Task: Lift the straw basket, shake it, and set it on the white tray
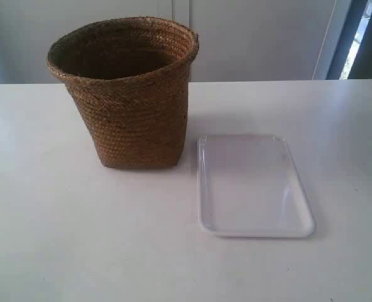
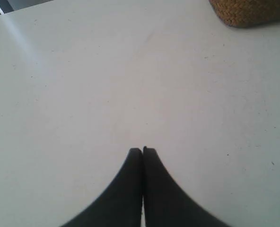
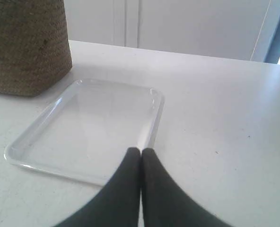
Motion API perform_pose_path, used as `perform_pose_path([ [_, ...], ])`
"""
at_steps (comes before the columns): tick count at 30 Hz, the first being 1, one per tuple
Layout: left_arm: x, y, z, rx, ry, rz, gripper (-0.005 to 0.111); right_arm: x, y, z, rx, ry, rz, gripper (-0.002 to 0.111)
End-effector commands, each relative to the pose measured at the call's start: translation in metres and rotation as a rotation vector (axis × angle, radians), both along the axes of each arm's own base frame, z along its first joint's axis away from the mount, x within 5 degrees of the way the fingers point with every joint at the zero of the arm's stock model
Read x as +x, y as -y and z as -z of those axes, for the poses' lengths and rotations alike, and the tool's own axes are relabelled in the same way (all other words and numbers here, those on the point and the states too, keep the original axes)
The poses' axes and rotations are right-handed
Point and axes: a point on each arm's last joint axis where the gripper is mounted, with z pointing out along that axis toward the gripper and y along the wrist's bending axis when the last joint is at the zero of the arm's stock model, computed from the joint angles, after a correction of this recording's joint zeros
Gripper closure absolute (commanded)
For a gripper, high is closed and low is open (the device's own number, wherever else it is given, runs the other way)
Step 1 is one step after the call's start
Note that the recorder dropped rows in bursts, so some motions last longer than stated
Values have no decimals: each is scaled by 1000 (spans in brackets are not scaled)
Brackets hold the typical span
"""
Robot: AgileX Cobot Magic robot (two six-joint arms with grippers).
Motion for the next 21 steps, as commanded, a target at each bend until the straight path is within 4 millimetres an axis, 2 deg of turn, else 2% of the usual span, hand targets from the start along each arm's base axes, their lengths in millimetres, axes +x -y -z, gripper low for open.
perform_pose_path([
  [1,0,0,2,21,-4,7,107,0,0,1,-10,9,-6,108],
  [5,0,0,2,21,-4,7,107,0,0,1,-10,9,-6,108],
  [9,2,-3,-4,177,55,32,107,0,0,0,-77,21,-16,108],
  [14,6,2,-21,102,254,58,107,1,1,-5,-398,100,-59,108],
  [21,5,9,-53,8,616,101,107,1,1,-6,-400,108,-59,108],
])
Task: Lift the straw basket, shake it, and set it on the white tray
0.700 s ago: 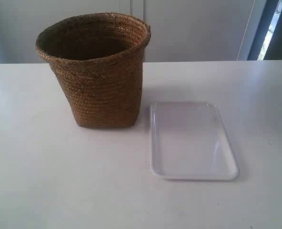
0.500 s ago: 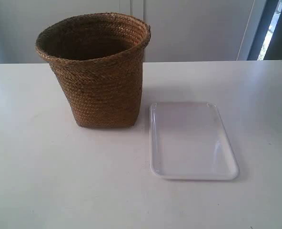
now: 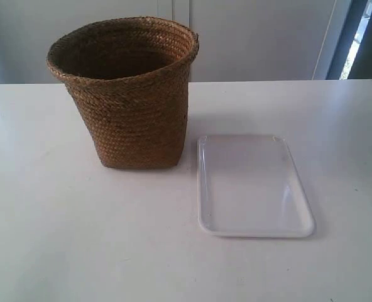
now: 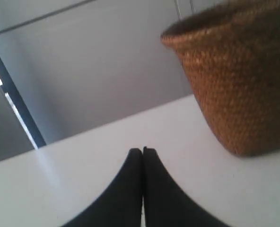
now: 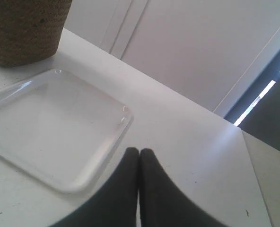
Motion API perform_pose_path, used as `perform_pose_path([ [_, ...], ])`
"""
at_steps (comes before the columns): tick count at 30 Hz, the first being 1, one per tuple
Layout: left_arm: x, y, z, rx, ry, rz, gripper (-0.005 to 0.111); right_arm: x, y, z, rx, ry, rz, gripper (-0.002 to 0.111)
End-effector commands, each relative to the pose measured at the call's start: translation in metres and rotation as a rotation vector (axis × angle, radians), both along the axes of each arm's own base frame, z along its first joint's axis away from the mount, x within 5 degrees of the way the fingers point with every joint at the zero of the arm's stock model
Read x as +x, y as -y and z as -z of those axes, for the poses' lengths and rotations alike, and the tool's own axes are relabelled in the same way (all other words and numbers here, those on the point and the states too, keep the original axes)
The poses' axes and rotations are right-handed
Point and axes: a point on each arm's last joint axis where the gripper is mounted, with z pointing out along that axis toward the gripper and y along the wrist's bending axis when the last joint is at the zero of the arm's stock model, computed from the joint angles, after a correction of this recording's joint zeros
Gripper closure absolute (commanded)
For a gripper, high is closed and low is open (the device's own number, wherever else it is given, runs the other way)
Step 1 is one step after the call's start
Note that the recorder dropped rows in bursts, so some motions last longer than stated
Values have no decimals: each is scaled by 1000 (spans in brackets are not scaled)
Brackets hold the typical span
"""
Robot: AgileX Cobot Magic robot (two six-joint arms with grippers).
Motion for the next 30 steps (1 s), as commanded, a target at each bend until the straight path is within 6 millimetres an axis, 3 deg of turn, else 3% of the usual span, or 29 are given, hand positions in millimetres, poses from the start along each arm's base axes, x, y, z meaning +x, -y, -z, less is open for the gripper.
perform_pose_path([
  [1,-2,3,-14,-99,166,51,107,0,0,0,-16,16,-8,108],
  [5,-3,3,-17,-185,196,67,107,0,-2,-9,42,110,-25,108],
  [8,-3,3,-18,-228,203,77,107,0,-4,-23,705,201,-31,108],
  [10,-4,3,-19,-227,211,79,107,-1,-2,-27,926,220,-33,108],
  [17,-3,3,-16,-244,183,73,107,-2,1,-36,977,321,-54,108],
  [21,-2,2,-12,-500,135,88,107,-3,1,-38,1069,344,-68,108],
  [25,-1,0,-9,-776,79,79,107,-12,9,-58,1182,588,-141,108],
  [30,-1,-3,-49,-709,162,68,107,-25,18,-107,1053,792,-101,108],
])
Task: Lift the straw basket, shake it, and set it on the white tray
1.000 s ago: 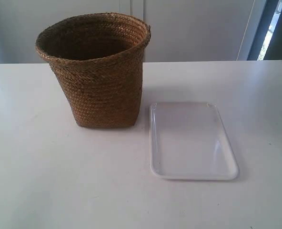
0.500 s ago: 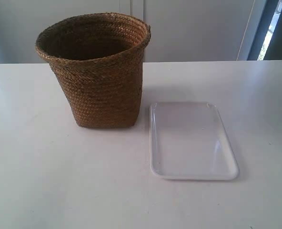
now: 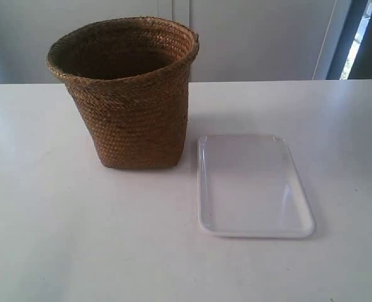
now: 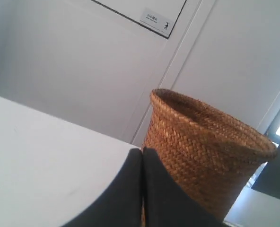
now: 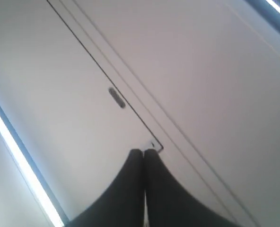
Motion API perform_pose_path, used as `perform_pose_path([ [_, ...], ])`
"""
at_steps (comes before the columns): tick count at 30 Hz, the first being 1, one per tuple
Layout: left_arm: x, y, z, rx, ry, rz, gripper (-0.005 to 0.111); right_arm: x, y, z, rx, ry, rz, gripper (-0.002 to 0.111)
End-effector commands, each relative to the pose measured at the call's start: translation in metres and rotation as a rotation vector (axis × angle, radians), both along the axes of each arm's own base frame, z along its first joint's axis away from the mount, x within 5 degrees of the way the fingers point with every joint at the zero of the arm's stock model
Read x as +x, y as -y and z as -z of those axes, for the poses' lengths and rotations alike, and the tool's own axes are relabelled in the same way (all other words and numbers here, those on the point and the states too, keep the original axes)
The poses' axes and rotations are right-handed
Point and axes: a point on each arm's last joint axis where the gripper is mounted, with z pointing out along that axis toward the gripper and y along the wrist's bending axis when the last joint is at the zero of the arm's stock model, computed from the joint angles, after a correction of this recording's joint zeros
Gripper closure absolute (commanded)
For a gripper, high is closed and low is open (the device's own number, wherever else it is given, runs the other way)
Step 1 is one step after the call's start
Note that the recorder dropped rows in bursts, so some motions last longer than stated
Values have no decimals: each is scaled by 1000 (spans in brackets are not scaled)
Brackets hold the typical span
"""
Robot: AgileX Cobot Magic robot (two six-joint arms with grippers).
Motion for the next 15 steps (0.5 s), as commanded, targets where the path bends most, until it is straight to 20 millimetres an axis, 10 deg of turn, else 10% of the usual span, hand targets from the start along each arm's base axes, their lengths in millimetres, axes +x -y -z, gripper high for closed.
perform_pose_path([
  [1,2,-3,-43,44,71,-37,107,-11,9,-53,-92,124,176,108],
  [10,62,-3,-152,133,51,-69,107,45,5,-162,-325,5,342,108],
  [15,142,6,-185,155,-157,43,107,131,-16,-188,-369,-238,144,108],
])
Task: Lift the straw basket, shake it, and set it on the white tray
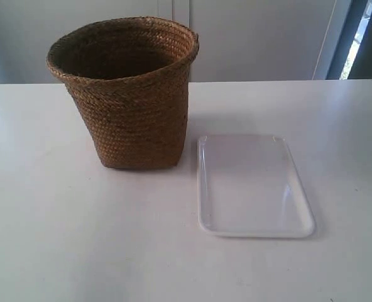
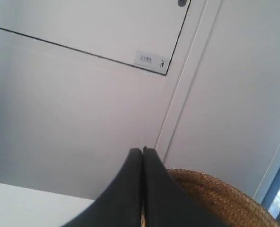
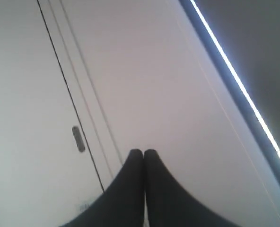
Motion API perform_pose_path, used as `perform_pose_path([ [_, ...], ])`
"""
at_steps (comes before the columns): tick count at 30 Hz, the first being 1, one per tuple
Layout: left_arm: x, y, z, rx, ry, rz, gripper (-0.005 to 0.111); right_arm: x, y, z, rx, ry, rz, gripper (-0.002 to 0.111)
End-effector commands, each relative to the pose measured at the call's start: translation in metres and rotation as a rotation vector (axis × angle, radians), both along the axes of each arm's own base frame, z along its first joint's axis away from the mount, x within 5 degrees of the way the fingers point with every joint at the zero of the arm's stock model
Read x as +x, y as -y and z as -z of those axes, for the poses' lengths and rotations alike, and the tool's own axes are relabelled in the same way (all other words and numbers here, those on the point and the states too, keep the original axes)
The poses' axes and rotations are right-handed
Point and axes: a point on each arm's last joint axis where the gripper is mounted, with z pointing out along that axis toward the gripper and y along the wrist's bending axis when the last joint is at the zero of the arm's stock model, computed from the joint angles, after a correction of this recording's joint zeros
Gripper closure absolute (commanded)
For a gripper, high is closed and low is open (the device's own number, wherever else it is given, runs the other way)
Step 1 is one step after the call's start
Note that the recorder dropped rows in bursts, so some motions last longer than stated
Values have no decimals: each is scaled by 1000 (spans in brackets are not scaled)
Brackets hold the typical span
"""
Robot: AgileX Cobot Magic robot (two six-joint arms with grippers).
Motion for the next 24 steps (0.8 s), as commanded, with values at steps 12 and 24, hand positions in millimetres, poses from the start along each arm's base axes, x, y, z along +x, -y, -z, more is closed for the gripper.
perform_pose_path([
  [12,172,3,-31,62,-728,351,107,211,-78,5,-203,-1088,-641,108],
  [24,208,9,-29,29,-834,480,107,263,-105,21,-95,-1321,-801,108],
])
